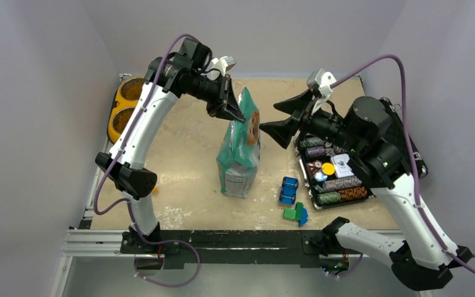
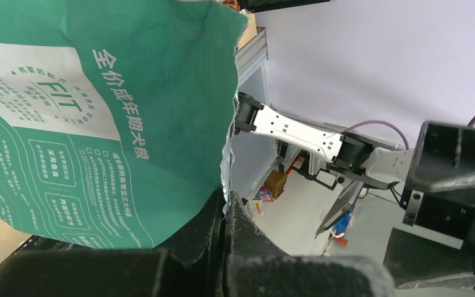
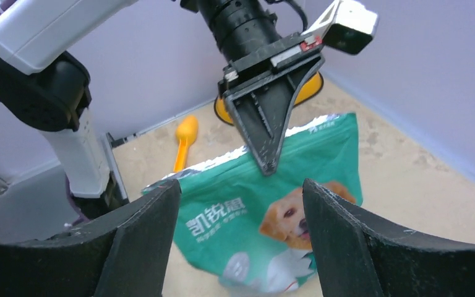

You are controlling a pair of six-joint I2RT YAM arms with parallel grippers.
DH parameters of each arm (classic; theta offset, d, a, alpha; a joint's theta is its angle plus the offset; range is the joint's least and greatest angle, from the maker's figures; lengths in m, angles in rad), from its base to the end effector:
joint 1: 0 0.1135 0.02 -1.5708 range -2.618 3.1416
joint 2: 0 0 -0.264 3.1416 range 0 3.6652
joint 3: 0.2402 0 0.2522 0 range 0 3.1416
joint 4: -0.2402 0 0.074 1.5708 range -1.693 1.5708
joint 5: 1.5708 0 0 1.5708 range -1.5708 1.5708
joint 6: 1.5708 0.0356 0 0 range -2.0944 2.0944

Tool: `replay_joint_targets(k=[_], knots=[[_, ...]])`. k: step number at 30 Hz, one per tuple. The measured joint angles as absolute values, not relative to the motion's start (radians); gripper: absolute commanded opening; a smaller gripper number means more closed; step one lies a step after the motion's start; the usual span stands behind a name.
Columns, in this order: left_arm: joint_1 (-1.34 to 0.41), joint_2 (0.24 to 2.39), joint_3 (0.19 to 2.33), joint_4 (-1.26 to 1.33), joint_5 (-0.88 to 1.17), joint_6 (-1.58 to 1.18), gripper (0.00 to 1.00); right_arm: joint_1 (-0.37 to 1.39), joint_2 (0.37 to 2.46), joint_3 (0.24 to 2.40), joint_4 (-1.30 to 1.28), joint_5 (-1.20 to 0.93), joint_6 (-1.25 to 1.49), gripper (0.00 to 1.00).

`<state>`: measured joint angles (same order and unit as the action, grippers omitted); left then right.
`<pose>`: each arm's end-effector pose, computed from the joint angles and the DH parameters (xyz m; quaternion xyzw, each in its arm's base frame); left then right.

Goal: Serve the pet food

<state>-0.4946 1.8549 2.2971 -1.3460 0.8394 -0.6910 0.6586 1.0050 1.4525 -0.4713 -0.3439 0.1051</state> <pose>0.2957 -0.1896 0.4491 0.0482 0.8718 -0.4864 0.0328 0.1357 0.1202 0.4939 -0.3076 0.6454 0.3701 0.5931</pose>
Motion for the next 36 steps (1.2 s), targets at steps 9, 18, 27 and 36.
replay_joint_targets(k=[9, 18, 27, 36], knots=[[-0.501, 1.845, 2.292, -1.332, 0.791, -0.727, 0.09, 0.432, 1.225, 1.390, -0.291, -0.685, 0.161, 0.75], [-0.507, 1.693, 2.268, -1.238, 0.705, -0.801, 0.45, 0.432, 1.168, 1.383, -0.340, -0.637, 0.198, 0.75], [-0.519, 1.644, 2.274, -1.177, 0.693, -0.829, 0.54, 0.432, 1.095, 1.383, -0.380, -0.589, 0.199, 0.79], [-0.519, 1.614, 2.350, -1.187, 0.473, -0.826, 0.78, 0.433, 1.149, 1.548, -0.649, -0.295, 0.308, 0.89]])
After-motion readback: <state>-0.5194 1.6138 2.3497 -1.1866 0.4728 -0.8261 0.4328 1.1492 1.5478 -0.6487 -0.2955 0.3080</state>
